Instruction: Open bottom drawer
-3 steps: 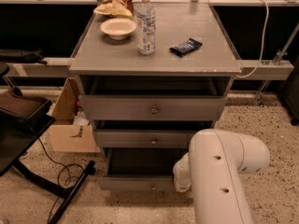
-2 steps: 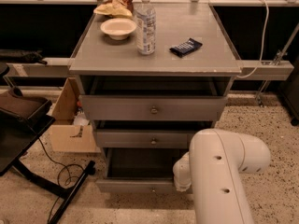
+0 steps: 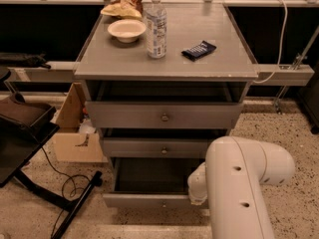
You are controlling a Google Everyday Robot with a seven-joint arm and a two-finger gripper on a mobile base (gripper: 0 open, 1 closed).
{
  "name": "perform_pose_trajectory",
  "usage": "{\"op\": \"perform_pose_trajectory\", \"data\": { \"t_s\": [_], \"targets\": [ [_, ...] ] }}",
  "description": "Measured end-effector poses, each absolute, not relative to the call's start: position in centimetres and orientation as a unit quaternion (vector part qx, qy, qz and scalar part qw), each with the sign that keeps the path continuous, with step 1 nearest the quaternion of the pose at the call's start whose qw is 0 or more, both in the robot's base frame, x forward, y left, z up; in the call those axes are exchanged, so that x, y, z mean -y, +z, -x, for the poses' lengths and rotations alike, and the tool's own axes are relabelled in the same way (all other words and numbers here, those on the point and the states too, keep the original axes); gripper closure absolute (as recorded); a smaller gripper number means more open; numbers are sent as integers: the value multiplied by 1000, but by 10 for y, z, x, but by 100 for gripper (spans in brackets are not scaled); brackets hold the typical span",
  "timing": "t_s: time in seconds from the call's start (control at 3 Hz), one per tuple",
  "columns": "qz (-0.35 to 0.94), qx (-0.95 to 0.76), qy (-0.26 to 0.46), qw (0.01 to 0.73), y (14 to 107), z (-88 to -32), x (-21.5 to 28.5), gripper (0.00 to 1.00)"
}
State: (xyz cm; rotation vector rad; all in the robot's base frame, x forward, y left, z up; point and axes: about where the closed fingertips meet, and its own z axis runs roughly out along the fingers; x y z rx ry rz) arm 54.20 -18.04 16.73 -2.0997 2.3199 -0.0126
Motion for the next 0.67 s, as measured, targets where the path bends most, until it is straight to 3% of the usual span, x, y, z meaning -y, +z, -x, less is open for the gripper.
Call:
{"op": "perform_pose_trajectory", "data": {
  "t_s": [0.67],
  "targets": [
    [667, -745, -2, 2, 168, -539, 180, 100]
  ]
}}
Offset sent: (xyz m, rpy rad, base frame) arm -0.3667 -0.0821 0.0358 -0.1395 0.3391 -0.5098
